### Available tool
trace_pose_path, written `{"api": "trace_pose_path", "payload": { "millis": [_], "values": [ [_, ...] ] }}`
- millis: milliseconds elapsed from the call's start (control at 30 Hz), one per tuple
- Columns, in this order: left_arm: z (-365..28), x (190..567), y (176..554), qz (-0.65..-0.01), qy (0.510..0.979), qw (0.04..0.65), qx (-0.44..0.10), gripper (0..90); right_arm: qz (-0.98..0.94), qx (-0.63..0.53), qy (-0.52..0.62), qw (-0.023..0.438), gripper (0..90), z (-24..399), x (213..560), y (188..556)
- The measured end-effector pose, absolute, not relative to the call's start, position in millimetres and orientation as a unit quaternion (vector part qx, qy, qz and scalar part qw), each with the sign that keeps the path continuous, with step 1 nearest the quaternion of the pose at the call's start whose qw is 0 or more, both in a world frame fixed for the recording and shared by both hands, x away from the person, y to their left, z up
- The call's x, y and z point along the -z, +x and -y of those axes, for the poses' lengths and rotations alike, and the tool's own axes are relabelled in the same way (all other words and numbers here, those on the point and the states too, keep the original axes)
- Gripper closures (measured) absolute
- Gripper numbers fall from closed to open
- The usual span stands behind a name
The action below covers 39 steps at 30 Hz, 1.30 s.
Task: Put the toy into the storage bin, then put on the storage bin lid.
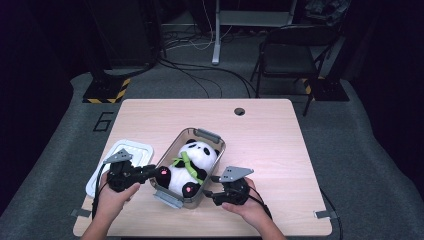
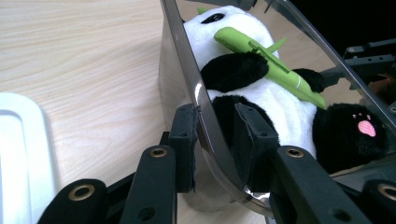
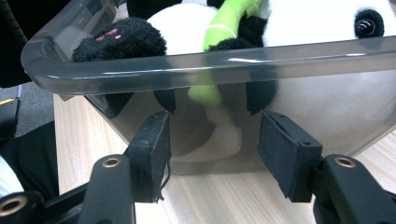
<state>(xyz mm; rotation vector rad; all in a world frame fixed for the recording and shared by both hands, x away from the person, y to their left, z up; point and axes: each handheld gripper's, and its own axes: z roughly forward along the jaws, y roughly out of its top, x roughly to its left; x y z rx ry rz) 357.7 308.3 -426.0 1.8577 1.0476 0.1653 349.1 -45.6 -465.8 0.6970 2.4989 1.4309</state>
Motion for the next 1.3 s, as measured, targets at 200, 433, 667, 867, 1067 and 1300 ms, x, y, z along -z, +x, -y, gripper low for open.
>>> {"api": "trace_pose_path", "payload": {
  "millis": [200, 433, 667, 867, 1067, 1300],
  "values": [
    [-311, 427, 358, -0.434, 0.754, 0.488, -0.068, 69.1, -0.841, -0.481, 0.233, 0.085, 42.2, 41, 467, 351],
    [-315, 424, 359, -0.435, 0.756, 0.483, -0.080, 56.9, -0.845, -0.475, 0.229, 0.089, 42.0, 45, 468, 348],
    [-319, 418, 358, -0.433, 0.759, 0.478, -0.087, 50.9, -0.840, -0.477, 0.244, 0.091, 41.8, 56, 467, 347],
    [-335, 412, 358, -0.440, 0.748, 0.485, -0.104, 48.1, -0.830, -0.483, 0.260, 0.099, 42.1, 69, 466, 350],
    [-352, 415, 361, -0.449, 0.743, 0.477, -0.137, 49.1, -0.824, -0.486, 0.271, 0.103, 43.0, 75, 465, 352],
    [-361, 423, 366, -0.466, 0.737, 0.469, -0.140, 47.9, -0.820, -0.489, 0.280, 0.104, 43.0, 77, 466, 353]
  ]
}}
